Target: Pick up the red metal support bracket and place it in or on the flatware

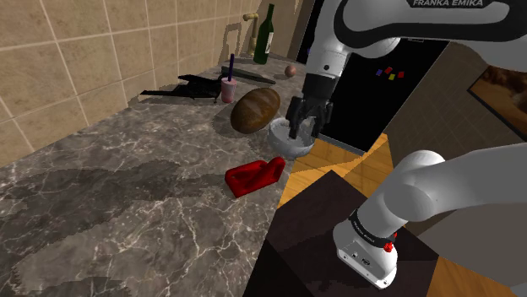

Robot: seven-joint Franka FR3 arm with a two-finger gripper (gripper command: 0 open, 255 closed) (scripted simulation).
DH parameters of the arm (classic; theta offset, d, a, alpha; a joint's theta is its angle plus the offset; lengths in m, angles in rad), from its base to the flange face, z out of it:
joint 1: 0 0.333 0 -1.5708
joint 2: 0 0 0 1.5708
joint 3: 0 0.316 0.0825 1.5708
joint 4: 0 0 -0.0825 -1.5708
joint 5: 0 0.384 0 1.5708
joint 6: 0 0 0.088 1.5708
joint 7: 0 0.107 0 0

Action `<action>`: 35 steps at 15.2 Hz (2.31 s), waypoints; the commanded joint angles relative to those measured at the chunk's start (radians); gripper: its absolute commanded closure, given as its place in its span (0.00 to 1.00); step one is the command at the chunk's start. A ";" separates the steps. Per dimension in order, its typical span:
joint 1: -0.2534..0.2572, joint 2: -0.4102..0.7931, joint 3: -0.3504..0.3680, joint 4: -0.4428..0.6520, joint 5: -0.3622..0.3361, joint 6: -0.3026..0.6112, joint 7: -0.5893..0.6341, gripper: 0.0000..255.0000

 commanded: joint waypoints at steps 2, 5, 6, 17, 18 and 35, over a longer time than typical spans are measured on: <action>0.019 0.057 0.033 -0.022 0.096 0.075 0.054 0.00; 0.039 0.114 0.064 -0.032 0.181 0.144 0.095 0.00; 0.042 0.115 0.069 -0.044 0.187 0.157 0.094 0.00; 0.065 0.128 0.105 -0.112 0.230 0.244 0.085 0.00; 0.065 0.128 0.105 -0.112 0.230 0.244 0.085 0.00; 0.062 0.097 0.092 -0.068 0.213 0.174 0.113 1.00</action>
